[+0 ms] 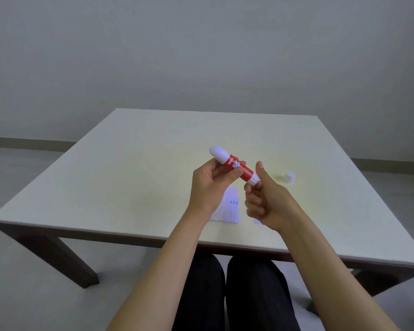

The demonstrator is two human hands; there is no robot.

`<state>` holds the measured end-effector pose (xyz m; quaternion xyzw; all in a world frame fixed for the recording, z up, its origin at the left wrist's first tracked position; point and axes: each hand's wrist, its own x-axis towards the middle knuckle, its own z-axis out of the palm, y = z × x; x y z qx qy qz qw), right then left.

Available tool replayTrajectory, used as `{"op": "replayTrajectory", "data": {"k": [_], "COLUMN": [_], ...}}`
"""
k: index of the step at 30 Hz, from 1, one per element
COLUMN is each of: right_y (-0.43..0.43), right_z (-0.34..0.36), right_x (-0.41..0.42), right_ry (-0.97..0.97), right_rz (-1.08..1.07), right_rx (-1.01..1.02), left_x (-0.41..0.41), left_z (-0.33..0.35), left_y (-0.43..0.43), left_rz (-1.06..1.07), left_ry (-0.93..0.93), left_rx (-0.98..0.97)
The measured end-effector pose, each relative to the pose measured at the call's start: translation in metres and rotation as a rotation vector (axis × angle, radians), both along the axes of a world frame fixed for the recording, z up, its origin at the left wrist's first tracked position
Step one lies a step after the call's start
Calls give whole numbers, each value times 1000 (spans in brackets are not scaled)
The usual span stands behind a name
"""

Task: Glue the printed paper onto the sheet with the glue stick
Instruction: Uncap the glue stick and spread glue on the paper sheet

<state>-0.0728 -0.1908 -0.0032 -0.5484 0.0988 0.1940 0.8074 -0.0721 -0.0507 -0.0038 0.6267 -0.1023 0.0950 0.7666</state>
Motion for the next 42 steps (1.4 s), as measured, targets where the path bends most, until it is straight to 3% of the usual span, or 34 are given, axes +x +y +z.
{"op": "replayTrajectory", "data": {"k": [4, 8, 9, 12, 14, 20, 25, 29, 34, 39, 42], "right_y": [7, 11, 6, -14, -20, 11, 23, 23, 26, 15, 16], "right_z": [-2, -6, -7, -14, -21, -31, -38, -41, -37, -36, -40], "right_x": [-5, 2, 7, 22, 28, 29, 29, 19, 4, 22, 16], "right_ry": [-130, -76, -68, -114, -207, -534, -624, -647, -683, -614, -620], "right_rz": [117, -76, -146, -253, -205, -129, -96, -68, 134, -29, 35], "right_rx": [186, 373, 380, 279, 118, -357, -705, -767, -682, -666, -683], "left_x": [1, 9, 13, 20, 21, 32, 37, 37, 36, 37, 36], "left_z": [-3, -10, -14, -36, -48, -54, -60, -60, -62, -59, -61], "left_y": [1, 17, 30, 76, 93, 81, 79, 79, 78, 78, 78], "left_rz": [26, -4, -29, -57, -155, -337, -344, -330, -332, -340, -335], "left_ry": [39, 19, 38, 74, 78, 32, 57, 65, 91, 93, 106], "left_rx": [83, 432, 564, 1226, 1403, 1369, 1380, 1376, 1335, 1360, 1325]}}
